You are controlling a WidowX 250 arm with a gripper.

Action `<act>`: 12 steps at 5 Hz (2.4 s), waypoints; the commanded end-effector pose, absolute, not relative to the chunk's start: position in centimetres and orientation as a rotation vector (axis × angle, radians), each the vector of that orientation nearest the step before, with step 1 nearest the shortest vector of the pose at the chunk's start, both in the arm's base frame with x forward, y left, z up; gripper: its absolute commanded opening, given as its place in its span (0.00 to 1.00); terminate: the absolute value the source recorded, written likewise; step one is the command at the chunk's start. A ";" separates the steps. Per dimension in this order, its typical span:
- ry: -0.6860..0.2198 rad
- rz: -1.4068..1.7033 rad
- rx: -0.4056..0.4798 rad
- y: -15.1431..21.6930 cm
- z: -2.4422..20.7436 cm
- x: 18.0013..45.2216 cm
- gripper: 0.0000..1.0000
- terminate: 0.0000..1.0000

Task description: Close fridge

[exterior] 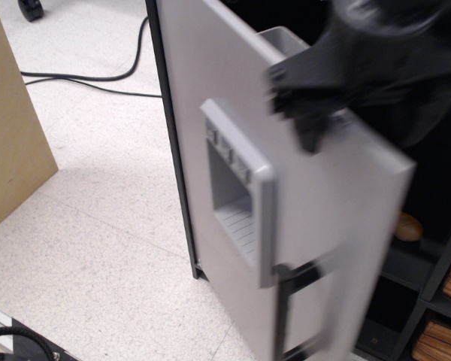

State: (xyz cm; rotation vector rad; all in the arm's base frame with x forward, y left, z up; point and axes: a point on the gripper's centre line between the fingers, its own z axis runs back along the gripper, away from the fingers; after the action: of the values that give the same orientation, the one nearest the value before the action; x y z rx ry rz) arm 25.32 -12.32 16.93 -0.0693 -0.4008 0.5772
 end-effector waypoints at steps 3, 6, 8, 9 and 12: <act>-0.400 0.209 -0.185 -11.6 14.9 24.1 1.00 0.00; -0.447 -0.030 -0.198 -11.4 9.8 29.6 1.00 0.00; -0.589 -0.027 -0.235 -12.5 10.6 32.7 1.00 0.00; -0.643 -0.025 -0.218 -13.1 10.2 33.5 1.00 0.00; -0.712 0.001 -0.183 -13.7 9.7 34.7 1.00 0.00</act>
State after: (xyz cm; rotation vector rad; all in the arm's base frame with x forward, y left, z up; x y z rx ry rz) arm 34.22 -13.50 7.14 -0.1603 -0.6620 0.0058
